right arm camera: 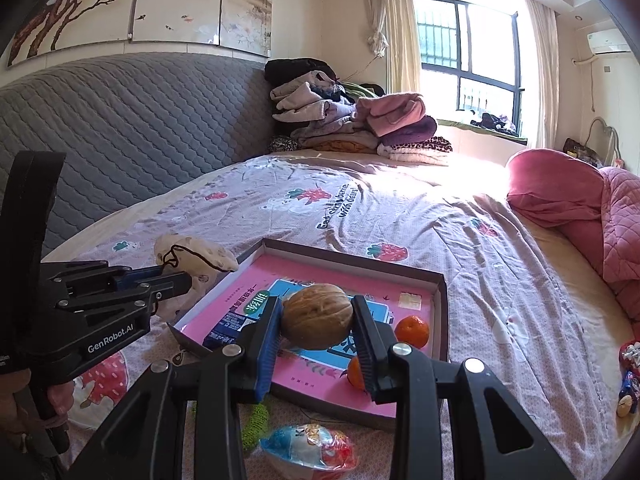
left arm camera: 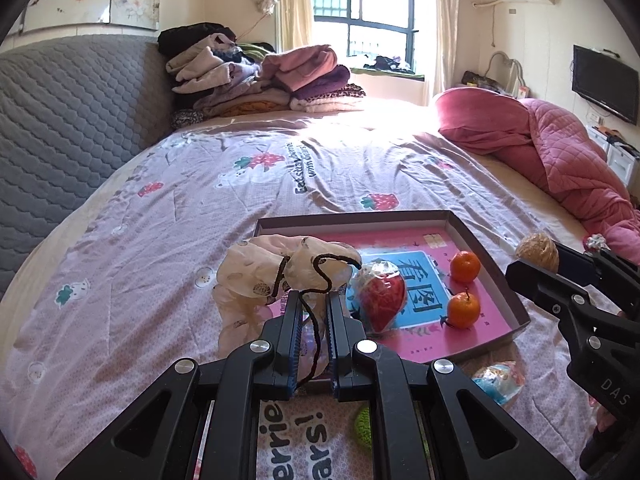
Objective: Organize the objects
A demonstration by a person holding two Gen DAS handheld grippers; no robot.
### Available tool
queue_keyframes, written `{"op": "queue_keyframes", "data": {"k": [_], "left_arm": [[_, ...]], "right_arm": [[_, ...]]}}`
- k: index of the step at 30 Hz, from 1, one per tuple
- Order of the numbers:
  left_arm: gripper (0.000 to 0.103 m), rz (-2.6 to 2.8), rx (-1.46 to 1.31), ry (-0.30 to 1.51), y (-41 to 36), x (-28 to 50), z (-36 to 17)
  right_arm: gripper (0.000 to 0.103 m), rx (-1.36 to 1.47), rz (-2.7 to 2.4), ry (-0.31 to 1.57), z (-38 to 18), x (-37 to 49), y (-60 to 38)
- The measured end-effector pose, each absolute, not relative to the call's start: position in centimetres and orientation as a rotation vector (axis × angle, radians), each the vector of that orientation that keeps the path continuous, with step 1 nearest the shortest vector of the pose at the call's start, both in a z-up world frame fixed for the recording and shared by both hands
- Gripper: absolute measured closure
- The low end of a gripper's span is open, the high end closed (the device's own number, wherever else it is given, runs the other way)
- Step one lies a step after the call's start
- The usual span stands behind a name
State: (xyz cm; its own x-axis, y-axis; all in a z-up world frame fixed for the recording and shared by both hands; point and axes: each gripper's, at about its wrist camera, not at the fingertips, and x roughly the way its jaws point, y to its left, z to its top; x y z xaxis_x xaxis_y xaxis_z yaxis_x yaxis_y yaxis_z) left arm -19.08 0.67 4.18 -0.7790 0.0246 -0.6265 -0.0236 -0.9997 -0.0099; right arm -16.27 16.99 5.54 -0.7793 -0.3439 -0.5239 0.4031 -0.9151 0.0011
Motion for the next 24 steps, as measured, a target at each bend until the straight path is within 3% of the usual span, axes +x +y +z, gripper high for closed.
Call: {"op": "queue_keyframes", "data": {"k": [24], "left_arm": [[0.092,2.853,-1.236,-0.009,0.9,-27.6,-0.9]], "right_arm": [[0.068,0.992,-2.518,0.17,-1.0,-22.4,16.0]]}}
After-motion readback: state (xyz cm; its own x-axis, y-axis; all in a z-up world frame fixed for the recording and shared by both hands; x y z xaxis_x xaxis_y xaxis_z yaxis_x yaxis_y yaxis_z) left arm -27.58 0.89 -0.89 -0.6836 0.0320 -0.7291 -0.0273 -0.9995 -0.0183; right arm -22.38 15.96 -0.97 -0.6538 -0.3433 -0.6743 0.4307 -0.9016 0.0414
